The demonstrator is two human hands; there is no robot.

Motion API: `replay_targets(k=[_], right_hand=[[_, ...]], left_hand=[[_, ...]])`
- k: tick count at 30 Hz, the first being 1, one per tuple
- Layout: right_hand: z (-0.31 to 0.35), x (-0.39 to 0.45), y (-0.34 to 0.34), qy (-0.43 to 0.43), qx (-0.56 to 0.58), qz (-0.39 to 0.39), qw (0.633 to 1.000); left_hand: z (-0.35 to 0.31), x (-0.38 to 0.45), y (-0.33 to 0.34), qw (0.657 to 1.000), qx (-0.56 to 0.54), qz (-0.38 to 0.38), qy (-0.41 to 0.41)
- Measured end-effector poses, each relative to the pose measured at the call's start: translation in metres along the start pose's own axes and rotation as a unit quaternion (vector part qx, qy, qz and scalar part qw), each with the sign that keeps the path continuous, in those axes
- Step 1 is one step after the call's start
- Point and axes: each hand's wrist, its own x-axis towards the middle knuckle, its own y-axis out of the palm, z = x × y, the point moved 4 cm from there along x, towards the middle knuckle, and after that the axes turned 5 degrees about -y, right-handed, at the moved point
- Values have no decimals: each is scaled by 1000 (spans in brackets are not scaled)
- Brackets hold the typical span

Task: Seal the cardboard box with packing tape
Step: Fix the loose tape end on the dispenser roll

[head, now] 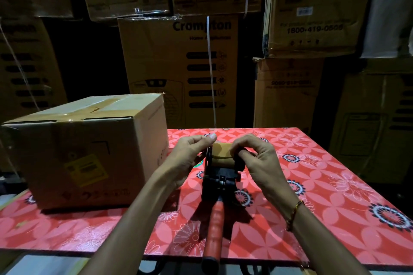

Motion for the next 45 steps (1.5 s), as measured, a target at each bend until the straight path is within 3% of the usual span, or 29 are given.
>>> replay_targets(k=[18, 23, 27, 32, 36, 45], right_hand=[[2, 5, -4, 16, 4, 22, 1000], [-3, 10, -9, 83, 106, 19, 991], [-8, 10, -18, 156, 253, -45, 954], [1, 13, -11, 139, 73, 5, 988], [5, 24, -5, 150, -24, 56, 987], [7, 33, 3, 197, -27, 106, 974]], left_hand=[[1, 7, 0, 999, 32, -35, 16], [0, 4, 2, 998, 37, -50, 23], [1, 2, 2, 998, 35, -55, 21], [0, 3, 5, 998, 35, -46, 21], [-1, 1, 5, 999, 21, -43, 19], [-1, 3, 3, 999, 16, -28, 12]])
